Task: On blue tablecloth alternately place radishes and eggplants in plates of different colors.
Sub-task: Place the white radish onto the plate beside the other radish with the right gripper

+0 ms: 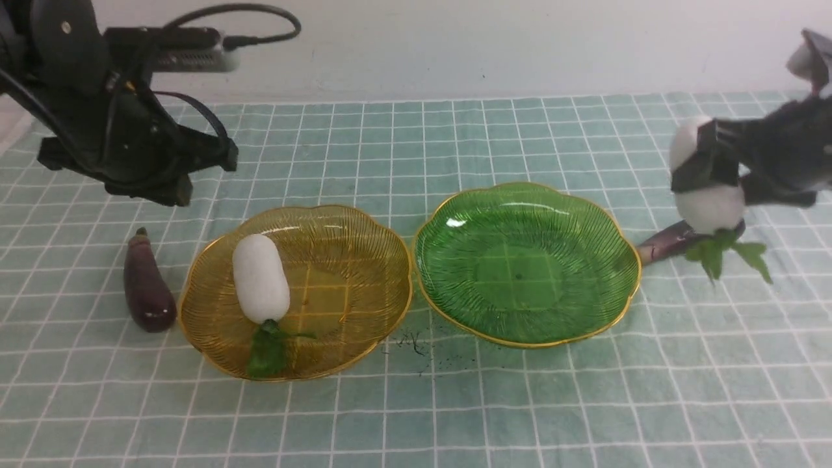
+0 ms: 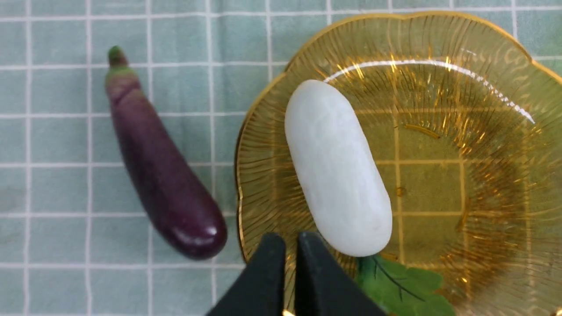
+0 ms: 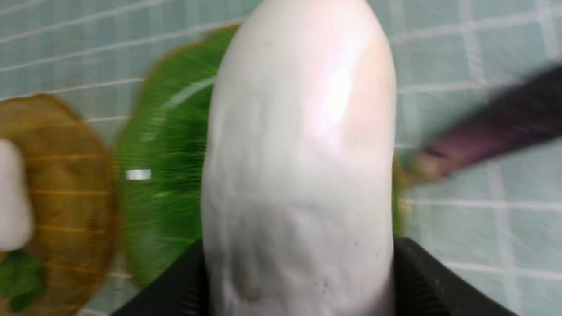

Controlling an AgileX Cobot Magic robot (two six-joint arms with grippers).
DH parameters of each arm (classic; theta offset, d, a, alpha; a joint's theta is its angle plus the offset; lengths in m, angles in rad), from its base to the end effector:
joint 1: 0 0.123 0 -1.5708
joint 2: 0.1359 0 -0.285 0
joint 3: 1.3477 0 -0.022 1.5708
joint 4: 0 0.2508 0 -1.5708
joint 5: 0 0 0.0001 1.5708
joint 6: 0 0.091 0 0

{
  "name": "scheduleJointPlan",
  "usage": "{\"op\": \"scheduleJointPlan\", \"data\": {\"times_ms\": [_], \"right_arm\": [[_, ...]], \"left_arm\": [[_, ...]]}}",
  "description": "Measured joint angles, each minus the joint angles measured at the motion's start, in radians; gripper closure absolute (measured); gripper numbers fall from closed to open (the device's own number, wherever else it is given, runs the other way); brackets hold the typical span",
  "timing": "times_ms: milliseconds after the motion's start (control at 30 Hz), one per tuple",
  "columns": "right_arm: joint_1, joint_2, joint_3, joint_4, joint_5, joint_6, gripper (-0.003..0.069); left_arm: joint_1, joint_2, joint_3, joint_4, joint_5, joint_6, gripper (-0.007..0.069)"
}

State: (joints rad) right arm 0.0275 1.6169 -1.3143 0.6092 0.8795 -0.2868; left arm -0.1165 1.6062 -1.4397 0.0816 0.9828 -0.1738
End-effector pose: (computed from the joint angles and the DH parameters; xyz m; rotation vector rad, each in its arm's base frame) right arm 0.3444 0.0496 0.3026 -0.0416 2.5388 0.6461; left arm 0.3430 -0.0339 0.3266 -0.0390 2.6270 0.0048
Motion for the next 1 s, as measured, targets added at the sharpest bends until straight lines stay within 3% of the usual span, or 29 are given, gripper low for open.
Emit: {"op": "scheduleJointPlan", "data": {"times_ms": [133, 233, 367, 533, 700, 833, 900, 967, 1000], "right_arm": [[0.176, 0.03, -0.015, 0.154, -0.047, -0.128, 0.0209], [0.263, 0.074, -0.036, 0.186, -0.076, -0.148, 0.0209], [0.414, 0.219, -0.143, 0.207, -0.139, -0.154, 0.0209], [0.51, 0.416, -0.329, 0.209, -0.143, -0.155, 0.0209], [0.535, 0.555, -0.467, 0.21, -0.11, -0.138, 0.0209], [0.535, 0.619, -0.533, 0.201, -0.08, -0.114, 0.0192], [0.535, 0.627, -0.553, 0.183, -0.064, -0.11, 0.0148], [0.535, 0.627, -0.575, 0.166, -0.039, -0.109, 0.0089], [0.535, 0.627, -0.577, 0.164, -0.035, -0.108, 0.0078]], "left_arm": [[0.101, -0.057, 0.038, -0.051, 0.033, -0.006, 0.061], [0.166, -0.07, 0.081, -0.106, 0.021, 0.013, 0.0608], [0.33, -0.057, 0.17, -0.3, -0.037, 0.116, 0.0608], [0.396, -0.021, 0.182, -0.45, -0.044, 0.212, 0.0608], [0.4, 0.01, 0.182, -0.487, -0.043, 0.27, 0.0596], [0.4, 0.029, 0.182, -0.49, -0.048, 0.292, 0.0506], [0.4, 0.031, 0.182, -0.49, -0.059, 0.292, 0.0449], [0.4, 0.032, 0.182, -0.491, -0.09, 0.292, 0.0343], [0.4, 0.032, 0.182, -0.491, -0.092, 0.292, 0.0334]]}}
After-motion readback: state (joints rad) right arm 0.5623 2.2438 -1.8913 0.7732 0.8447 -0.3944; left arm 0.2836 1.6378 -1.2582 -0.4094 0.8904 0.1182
